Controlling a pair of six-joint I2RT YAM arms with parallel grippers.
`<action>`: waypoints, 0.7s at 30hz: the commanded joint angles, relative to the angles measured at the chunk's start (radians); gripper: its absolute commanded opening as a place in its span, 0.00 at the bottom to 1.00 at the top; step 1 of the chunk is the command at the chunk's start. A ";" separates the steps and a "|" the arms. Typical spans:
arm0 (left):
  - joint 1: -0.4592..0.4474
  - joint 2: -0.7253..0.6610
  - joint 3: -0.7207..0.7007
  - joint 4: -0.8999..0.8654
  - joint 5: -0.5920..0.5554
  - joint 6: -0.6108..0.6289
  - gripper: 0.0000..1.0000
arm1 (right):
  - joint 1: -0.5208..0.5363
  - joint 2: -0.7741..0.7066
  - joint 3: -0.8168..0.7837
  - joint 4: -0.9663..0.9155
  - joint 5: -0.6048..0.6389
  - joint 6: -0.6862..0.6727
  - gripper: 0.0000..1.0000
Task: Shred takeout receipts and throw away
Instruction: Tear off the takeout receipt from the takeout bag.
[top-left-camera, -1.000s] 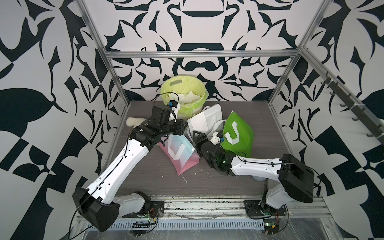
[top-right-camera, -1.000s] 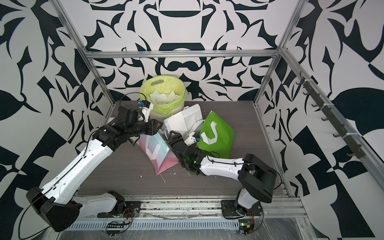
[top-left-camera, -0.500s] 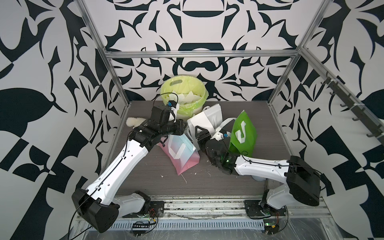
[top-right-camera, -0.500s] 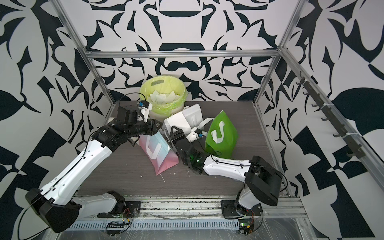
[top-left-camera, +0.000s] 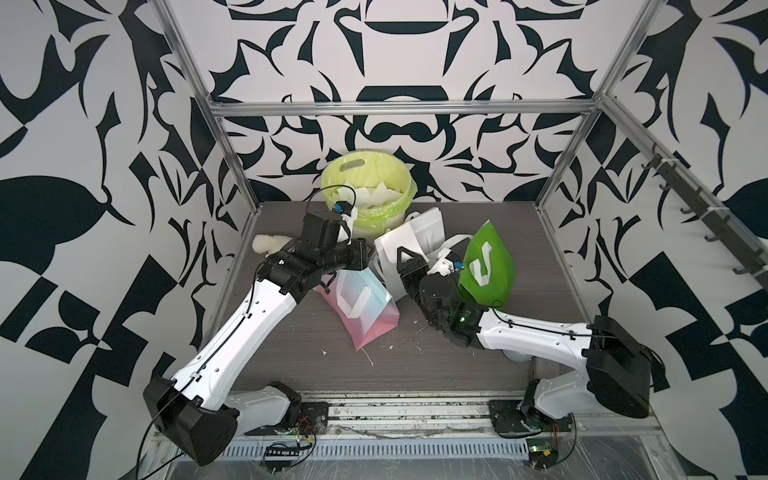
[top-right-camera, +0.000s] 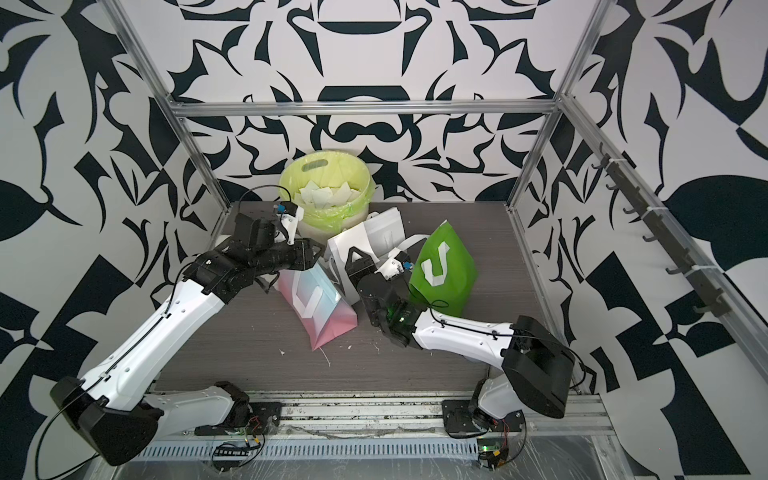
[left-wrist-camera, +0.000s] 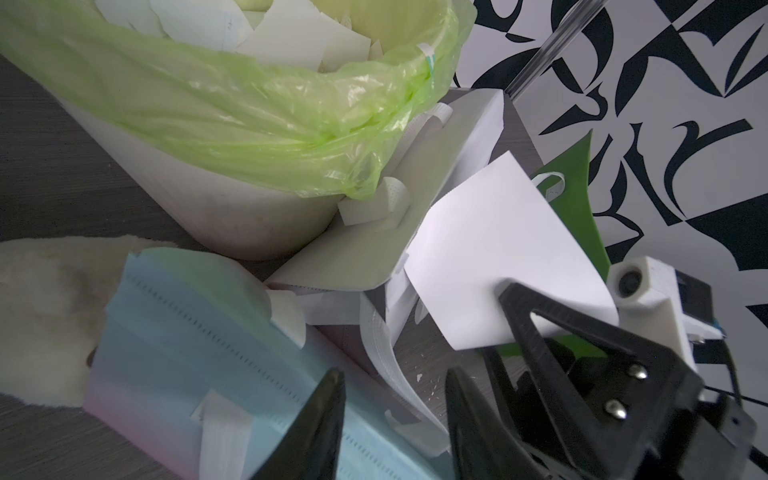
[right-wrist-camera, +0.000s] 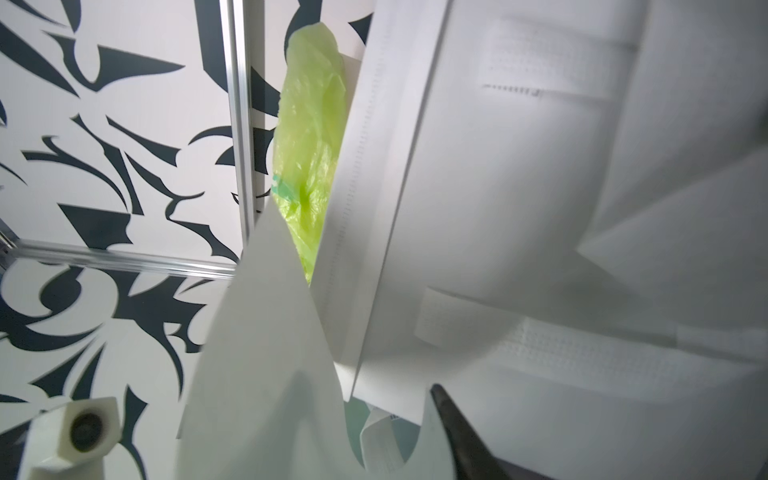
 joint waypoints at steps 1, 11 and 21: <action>0.002 0.004 0.004 -0.009 0.003 -0.008 0.44 | -0.005 -0.032 0.036 0.009 -0.008 -0.053 0.43; 0.002 0.012 0.009 -0.004 0.000 -0.006 0.45 | -0.030 -0.033 0.080 0.062 -0.135 -0.195 0.46; 0.002 0.038 0.025 -0.004 -0.008 -0.001 0.46 | -0.055 -0.017 0.128 0.075 -0.249 -0.238 0.48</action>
